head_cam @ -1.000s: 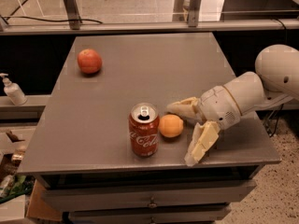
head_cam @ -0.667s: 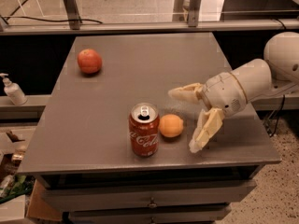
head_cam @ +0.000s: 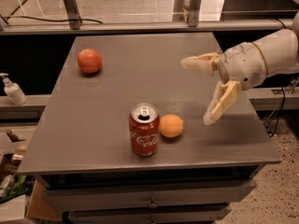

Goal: Move orange near coke can

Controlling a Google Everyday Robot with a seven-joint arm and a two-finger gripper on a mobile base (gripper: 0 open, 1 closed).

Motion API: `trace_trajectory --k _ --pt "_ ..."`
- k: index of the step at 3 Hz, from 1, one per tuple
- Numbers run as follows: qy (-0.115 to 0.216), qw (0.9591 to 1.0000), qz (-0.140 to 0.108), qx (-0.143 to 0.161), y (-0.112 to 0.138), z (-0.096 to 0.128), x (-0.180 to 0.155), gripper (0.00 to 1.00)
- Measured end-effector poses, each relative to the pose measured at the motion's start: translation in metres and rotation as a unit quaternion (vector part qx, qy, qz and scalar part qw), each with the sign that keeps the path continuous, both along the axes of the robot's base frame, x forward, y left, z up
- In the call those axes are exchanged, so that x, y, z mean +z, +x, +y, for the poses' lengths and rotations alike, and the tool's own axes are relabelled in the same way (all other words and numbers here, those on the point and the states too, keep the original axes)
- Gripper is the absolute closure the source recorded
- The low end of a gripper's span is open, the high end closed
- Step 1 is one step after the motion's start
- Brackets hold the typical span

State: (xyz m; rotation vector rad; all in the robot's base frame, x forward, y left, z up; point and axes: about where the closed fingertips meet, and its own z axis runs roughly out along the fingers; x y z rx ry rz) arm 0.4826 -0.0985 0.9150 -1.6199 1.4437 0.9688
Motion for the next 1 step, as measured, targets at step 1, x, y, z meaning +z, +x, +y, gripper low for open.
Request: trace_trajectory --k 1 --pt "0.0 1.0 0.0 0.0 0.0 0.0001 0.0 0.0"
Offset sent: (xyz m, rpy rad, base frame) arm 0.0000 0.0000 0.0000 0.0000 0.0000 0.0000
